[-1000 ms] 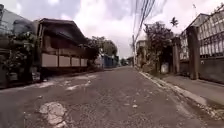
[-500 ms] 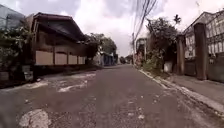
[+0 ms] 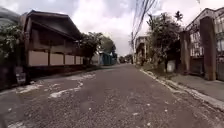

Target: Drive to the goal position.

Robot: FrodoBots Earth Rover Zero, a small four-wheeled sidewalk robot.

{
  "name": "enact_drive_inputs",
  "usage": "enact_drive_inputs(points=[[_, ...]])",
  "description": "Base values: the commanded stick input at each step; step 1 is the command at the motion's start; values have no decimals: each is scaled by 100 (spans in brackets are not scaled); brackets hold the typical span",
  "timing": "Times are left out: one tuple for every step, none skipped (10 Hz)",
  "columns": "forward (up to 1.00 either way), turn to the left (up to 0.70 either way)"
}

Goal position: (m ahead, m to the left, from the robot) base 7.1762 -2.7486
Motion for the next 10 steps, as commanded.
enact_drive_inputs(points=[[70,0],[70,0],[70,0],[70,0],[70,0],[70,0],[70,0],[70,0],[70,0],[70,0]])
